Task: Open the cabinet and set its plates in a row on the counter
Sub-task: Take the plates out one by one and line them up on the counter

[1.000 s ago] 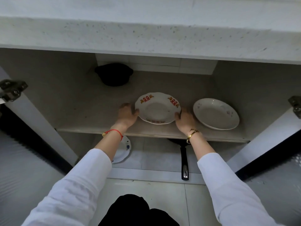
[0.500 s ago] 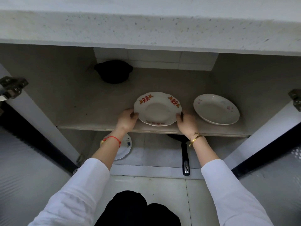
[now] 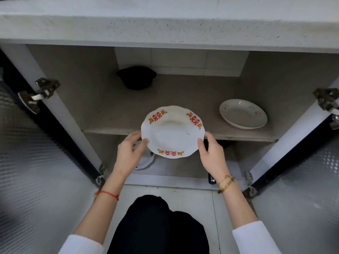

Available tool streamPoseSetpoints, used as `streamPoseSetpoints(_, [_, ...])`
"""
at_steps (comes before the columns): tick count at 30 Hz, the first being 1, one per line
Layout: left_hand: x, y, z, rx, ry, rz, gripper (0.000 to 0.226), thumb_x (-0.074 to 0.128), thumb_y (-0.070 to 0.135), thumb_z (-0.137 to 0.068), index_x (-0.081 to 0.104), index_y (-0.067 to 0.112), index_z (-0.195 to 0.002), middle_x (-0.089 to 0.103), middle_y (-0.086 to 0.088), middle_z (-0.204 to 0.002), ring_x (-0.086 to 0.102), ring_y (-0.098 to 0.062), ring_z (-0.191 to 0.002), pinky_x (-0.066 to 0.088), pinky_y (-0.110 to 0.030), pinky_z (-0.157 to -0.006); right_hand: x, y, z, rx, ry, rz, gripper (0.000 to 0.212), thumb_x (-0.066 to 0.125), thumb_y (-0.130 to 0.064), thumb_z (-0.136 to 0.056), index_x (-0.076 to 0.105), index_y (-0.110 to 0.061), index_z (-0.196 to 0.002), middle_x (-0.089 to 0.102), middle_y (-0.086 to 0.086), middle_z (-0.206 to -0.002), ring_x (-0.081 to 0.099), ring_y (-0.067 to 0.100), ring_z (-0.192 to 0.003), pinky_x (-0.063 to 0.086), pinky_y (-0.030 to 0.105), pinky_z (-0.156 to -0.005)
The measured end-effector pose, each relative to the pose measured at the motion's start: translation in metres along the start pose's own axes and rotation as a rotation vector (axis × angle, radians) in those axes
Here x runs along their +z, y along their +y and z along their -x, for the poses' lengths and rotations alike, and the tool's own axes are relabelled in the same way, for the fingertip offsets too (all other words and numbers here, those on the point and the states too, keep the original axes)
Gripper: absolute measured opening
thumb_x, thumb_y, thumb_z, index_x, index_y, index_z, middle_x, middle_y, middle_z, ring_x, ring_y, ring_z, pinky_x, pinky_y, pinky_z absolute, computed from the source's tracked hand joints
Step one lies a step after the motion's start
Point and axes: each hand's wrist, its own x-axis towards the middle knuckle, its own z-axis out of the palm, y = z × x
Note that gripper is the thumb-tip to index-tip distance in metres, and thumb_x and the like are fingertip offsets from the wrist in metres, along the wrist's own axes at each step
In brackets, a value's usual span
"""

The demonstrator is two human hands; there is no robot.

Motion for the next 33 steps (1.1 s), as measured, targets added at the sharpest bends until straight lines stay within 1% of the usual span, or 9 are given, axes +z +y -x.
streamPoseSetpoints(3, [-0.013, 0.002, 0.024, 0.009, 0.022, 0.013, 0.030, 0.056, 0.019, -0.096, 0.066, 0.018, -0.124, 0.062, 0.008, -0.128, 0.053, -0.003, -0.121, 0.042, -0.029, -0.107, 0.001, -0.008, 0.022, -0.032, -0.008, -0.026, 0.028, 0.042, -0.028, -0.100, 0.050, -0.023, -0.126, 0.064, -0.005, -0.114, 0.051, 0.001, -0.077, 0.044, 0.028, -0.081])
streamPoseSetpoints(7, [-0.024, -0.001, 0.050, -0.015, 0.043, 0.035, 0.031, 0.058, 0.019, -0.096, 0.065, 0.020, -0.126, 0.061, 0.010, -0.130, 0.052, -0.002, -0.123, 0.040, -0.025, -0.107, 0.003, -0.017, 0.044, -0.021, -0.051, -0.035, 0.035, 0.041, -0.031, -0.101, 0.045, -0.026, -0.135, 0.054, -0.005, -0.138, 0.054, 0.014, -0.116, 0.043, 0.038, -0.105])
streamPoseSetpoints(11, [-0.029, -0.005, 0.064, -0.030, 0.067, 0.064, 0.031, 0.059, 0.020, -0.095, 0.065, 0.024, -0.125, 0.060, 0.016, -0.129, 0.051, 0.004, -0.122, 0.037, -0.010, -0.099, 0.007, -0.020, 0.055, 0.011, -0.071, -0.021, 0.041, 0.040, -0.035, -0.101, 0.042, -0.028, -0.141, 0.045, 0.002, -0.149, 0.053, 0.024, -0.112, 0.039, 0.047, -0.109])
streamPoseSetpoints(13, [-0.031, -0.007, 0.067, -0.040, 0.070, 0.083, 0.032, 0.059, 0.021, -0.095, 0.065, 0.025, -0.126, 0.059, 0.018, -0.130, 0.049, 0.007, -0.123, 0.037, -0.014, -0.103, 0.008, -0.020, 0.059, 0.010, -0.063, -0.019, 0.041, 0.040, -0.037, -0.101, 0.040, -0.030, -0.141, 0.041, -0.001, -0.151, 0.049, 0.017, -0.119, 0.037, 0.047, -0.111])
streamPoseSetpoints(15, [-0.032, -0.010, 0.067, -0.044, 0.066, 0.095, 0.032, 0.059, 0.021, -0.095, 0.065, 0.025, -0.126, 0.059, 0.018, -0.131, 0.049, 0.006, -0.125, 0.037, -0.020, -0.107, 0.010, -0.021, 0.060, 0.009, -0.059, -0.016, 0.042, 0.040, -0.037, -0.101, 0.038, -0.032, -0.142, 0.039, -0.002, -0.153, 0.045, 0.014, -0.106, 0.039, 0.049, -0.109])
streamPoseSetpoints(19, [-0.033, -0.015, 0.061, -0.049, 0.053, 0.117, 0.033, 0.059, 0.021, -0.095, 0.064, 0.024, -0.127, 0.059, 0.017, -0.131, 0.049, 0.005, -0.125, 0.039, -0.028, -0.111, 0.015, -0.021, 0.055, 0.027, -0.059, -0.005, 0.043, 0.040, -0.036, -0.100, 0.038, -0.029, -0.143, 0.038, -0.003, -0.153, 0.055, 0.027, -0.112, 0.040, 0.050, -0.107])
streamPoseSetpoints(22, [-0.036, -0.016, 0.054, -0.062, 0.035, 0.125, 0.034, 0.059, 0.021, -0.094, 0.063, 0.023, -0.128, 0.059, 0.015, -0.133, 0.049, 0.002, -0.127, 0.039, -0.035, -0.112, 0.017, -0.024, 0.048, 0.049, -0.065, -0.008, 0.044, 0.041, -0.035, -0.100, 0.039, -0.026, -0.143, 0.040, -0.001, -0.152, 0.041, 0.021, -0.138, 0.036, 0.047, -0.112])
streamPoseSetpoints(25, [-0.045, -0.007, 0.048, -0.102, 0.016, 0.139, 0.036, 0.060, 0.021, -0.094, 0.062, 0.022, -0.130, 0.057, 0.012, -0.137, 0.047, -0.003, -0.131, 0.038, -0.041, -0.113, 0.012, -0.038, 0.043, 0.083, -0.089, -0.041, 0.043, 0.042, -0.031, -0.101, 0.039, -0.024, -0.143, 0.043, 0.002, -0.150, 0.036, 0.018, -0.142, 0.036, 0.047, -0.113])
streamPoseSetpoints(33, [-0.099, 0.067, 0.068, -0.232, -0.033, 0.072, 0.032, 0.061, 0.029, -0.093, 0.064, 0.036, -0.125, 0.059, 0.021, -0.131, 0.059, -0.019, -0.114, 0.048, -0.039, -0.100, -0.033, -0.115, 0.062, 0.245, -0.198, -0.038, 0.048, 0.041, -0.033, -0.101, 0.034, -0.023, -0.147, 0.038, 0.002, -0.153, 0.034, 0.019, -0.143, 0.035, 0.046, -0.114])
